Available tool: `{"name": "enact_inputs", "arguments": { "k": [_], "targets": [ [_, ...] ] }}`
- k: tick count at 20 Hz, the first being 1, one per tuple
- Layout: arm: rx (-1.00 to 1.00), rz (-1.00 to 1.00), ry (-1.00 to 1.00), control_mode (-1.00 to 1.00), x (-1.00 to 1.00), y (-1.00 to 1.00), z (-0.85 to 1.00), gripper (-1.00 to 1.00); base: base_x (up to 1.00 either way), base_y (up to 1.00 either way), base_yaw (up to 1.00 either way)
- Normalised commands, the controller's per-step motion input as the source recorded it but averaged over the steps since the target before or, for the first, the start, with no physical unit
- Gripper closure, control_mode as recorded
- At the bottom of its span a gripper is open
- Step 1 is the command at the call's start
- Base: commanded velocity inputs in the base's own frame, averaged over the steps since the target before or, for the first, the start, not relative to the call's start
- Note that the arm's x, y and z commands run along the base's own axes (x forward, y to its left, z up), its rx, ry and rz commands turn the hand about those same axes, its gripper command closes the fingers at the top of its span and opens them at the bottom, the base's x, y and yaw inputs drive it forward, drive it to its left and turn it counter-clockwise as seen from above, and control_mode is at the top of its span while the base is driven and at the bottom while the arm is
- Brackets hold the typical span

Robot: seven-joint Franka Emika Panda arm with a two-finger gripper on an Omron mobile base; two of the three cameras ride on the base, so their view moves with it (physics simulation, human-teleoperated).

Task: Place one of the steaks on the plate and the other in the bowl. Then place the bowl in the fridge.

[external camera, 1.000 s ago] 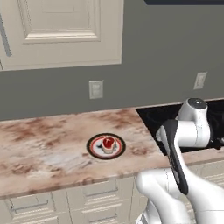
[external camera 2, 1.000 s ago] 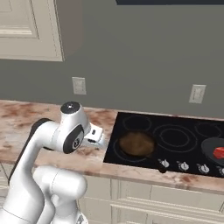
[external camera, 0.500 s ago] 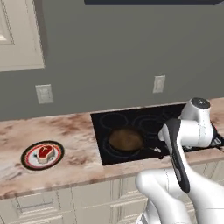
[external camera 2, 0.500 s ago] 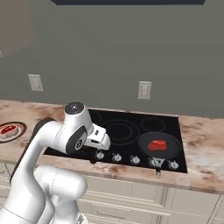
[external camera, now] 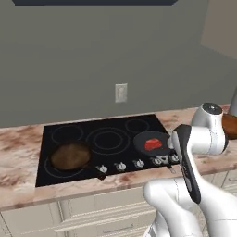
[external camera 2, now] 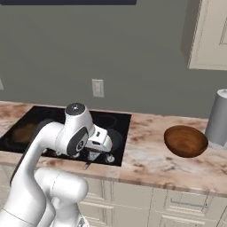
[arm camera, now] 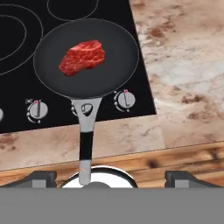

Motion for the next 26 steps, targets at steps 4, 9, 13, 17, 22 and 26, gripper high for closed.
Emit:
{"name": "enact_inputs", "arguments": {
  "k": [4, 9, 13, 17, 22, 26],
  "targets": [
    [0.0, 0.0, 0.0, 1.0, 0.0, 0.0, 0.0, -1.0, 0.32, -0.3, 0.01],
    [0.0, 0.05, 0.05, -1.0, 0.11, 0.06, 0.0, -1.0, 0.16, 0.0, 0.0],
    [-0.04, -0.01, 0.11, -1.0, 0.22, 0.44, 0.03, -1.0, 0.0, 0.0, 0.0],
    [-0.04, -0.28, 0.01, -1.0, 0.31, 0.87, 0.0, -1.0, 0.0, 0.0, 0.0],
    [0.0, -0.45, 0.02, -1.0, 0.77, 0.84, 0.0, -1.0, 0.0, 0.0, 0.0],
    [0.0, -0.28, 0.25, -1.0, 0.88, 0.03, -0.01, -1.0, 0.0, 0.0, 0.0]
  ]
}}
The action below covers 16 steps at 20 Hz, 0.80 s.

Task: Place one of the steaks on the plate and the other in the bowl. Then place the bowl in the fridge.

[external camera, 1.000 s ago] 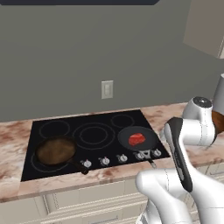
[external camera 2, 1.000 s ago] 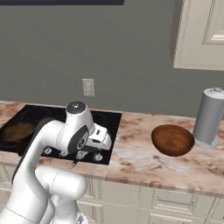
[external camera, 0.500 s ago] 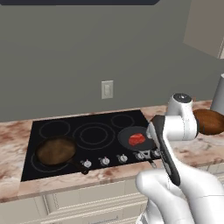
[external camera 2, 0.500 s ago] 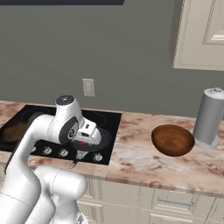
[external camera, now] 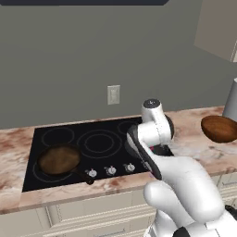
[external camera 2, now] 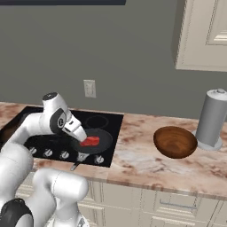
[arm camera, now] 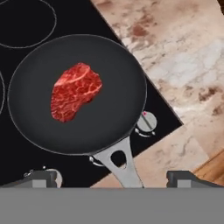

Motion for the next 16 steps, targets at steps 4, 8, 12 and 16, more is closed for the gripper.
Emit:
{"name": "enact_inputs", "arguments": {
  "k": [4, 8, 12, 16],
  "targets": [
    [0.27, 0.05, 0.13, -1.0, 0.77, -0.09, -0.34, -1.0, 0.0, 0.0, 0.0],
    [0.2, 0.04, 0.0, -1.0, 0.51, -0.02, -0.35, -1.0, 0.0, 0.0, 0.0],
    [0.0, 0.0, -0.12, -1.0, 0.19, 0.0, -0.35, -1.0, 0.0, 0.0, 0.0],
    [-0.01, 0.0, -0.05, -1.0, 0.12, 0.05, -0.49, -1.0, 0.0, 0.0, 0.0]
  ]
}}
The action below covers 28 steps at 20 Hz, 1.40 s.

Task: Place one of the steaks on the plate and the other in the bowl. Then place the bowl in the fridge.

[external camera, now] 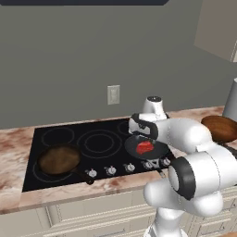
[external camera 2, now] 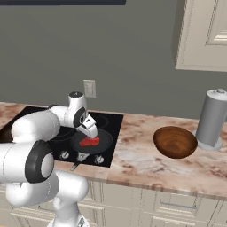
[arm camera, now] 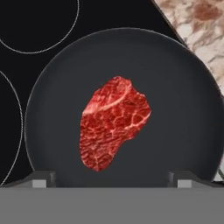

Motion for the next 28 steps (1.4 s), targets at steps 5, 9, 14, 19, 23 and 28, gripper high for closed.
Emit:
{"name": "enact_inputs", "arguments": {
  "k": [5, 9, 14, 19, 23, 28],
  "targets": [
    [0.0, 0.0, 0.06, -1.0, 0.0, 0.19, -0.45, -1.0, 0.0, 0.0, 0.0],
    [-0.01, -0.01, 0.13, -1.0, 0.0, 0.13, -0.12, -1.0, 0.0, 0.0, 0.0],
    [0.0, 0.0, 0.01, -1.0, 0.19, -0.17, -0.01, -1.0, 0.0, 0.0, 0.0],
    [0.01, 0.0, 0.0, -1.0, 0.0, 0.01, -0.19, -1.0, 0.0, 0.0, 0.0],
    [0.0, -0.05, 0.01, -1.0, 0.0, 0.29, -0.26, -1.0, 0.0, 0.0, 0.0],
    [0.0, 0.0, 0.0, -1.0, 0.0, -0.02, -0.13, -1.0, 0.0, 0.0, 0.0]
  ]
}}
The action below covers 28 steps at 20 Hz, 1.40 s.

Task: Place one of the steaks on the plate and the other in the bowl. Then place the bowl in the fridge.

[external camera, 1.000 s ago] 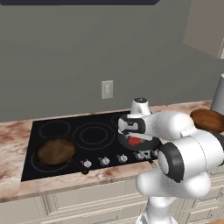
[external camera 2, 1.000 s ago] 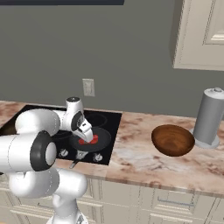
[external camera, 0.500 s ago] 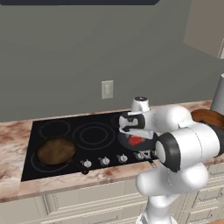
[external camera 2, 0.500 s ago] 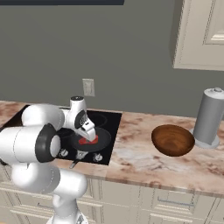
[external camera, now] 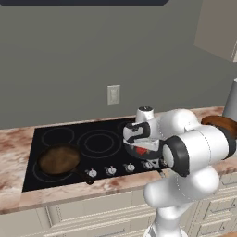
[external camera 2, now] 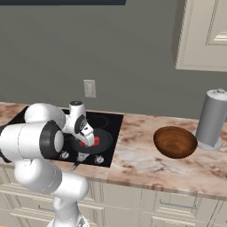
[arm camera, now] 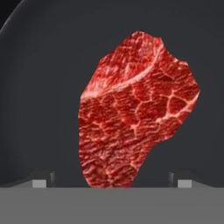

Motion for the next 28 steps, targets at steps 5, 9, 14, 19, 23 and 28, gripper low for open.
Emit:
{"name": "enact_inputs", "arguments": {
  "k": [5, 9, 14, 19, 23, 28],
  "targets": [
    [0.0, 0.0, 0.05, -1.0, 0.0, -0.03, -0.28, -1.0, 0.0, 0.0, 0.0],
    [0.0, 0.0, -0.01, -1.0, 0.02, -0.01, -0.19, -1.0, 0.0, 0.0, 0.0],
    [0.0, 0.0, -0.04, -1.0, 0.25, -0.17, -0.13, -1.0, 0.0, 0.0, 0.0],
    [0.0, 0.0, -0.03, -1.0, 0.09, -0.01, -0.11, 1.0, 0.0, 0.0, 0.0],
    [0.0, 0.0, -0.05, -1.0, 0.0, 0.0, -0.1, 1.0, 0.0, 0.0, 0.0],
    [-0.01, 0.01, -0.04, -1.0, -0.06, -0.08, 0.21, 1.0, 0.0, 0.0, 0.0]
  ]
}}
